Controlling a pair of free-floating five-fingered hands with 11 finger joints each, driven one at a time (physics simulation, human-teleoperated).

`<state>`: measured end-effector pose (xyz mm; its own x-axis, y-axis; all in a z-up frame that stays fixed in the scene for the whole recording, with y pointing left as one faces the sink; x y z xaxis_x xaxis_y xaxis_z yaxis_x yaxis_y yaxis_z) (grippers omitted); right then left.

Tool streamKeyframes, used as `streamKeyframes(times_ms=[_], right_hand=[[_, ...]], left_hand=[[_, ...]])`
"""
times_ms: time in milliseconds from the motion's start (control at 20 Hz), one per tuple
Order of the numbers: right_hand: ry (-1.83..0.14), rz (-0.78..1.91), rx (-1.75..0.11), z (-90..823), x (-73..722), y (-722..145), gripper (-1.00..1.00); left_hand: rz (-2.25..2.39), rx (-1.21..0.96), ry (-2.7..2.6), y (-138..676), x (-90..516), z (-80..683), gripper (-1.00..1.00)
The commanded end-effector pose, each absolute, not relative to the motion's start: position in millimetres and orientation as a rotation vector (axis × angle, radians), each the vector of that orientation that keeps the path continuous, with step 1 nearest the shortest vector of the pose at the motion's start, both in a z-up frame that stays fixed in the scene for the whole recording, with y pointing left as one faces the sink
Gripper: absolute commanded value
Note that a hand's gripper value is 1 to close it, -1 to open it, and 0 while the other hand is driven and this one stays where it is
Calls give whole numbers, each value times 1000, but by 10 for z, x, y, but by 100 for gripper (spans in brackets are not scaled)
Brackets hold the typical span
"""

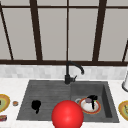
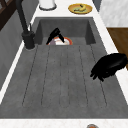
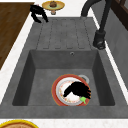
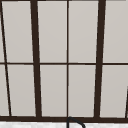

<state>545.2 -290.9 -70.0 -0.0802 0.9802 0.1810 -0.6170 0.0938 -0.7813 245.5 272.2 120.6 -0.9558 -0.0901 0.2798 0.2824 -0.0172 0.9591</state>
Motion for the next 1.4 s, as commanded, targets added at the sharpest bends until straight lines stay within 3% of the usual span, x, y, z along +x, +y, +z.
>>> streamKeyframes(times_ms=[0,50,100,350,750,1350], right_hand=[[-873,1435,-542,-911,5483,-2950,-100],[-870,1437,-545,-899,5460,-2926,-100],[-873,1435,-545,-877,5459,-2912,100],[-1055,1345,-765,-690,5373,-2915,100],[-1173,1265,-891,-585,5110,-3063,100],[-1154,1271,-886,253,4696,-3288,100]], left_hand=[[-2061,-203,-1999,2722,2455,1206,0],[-2061,-203,-1999,2722,2455,1206,0],[-2061,-203,-1999,2722,2455,1206,0],[-2061,-203,-1999,2722,2455,1206,0],[-2061,-203,-1999,2722,2455,1206,0],[-2061,-203,-1999,2722,2455,1206,0]])
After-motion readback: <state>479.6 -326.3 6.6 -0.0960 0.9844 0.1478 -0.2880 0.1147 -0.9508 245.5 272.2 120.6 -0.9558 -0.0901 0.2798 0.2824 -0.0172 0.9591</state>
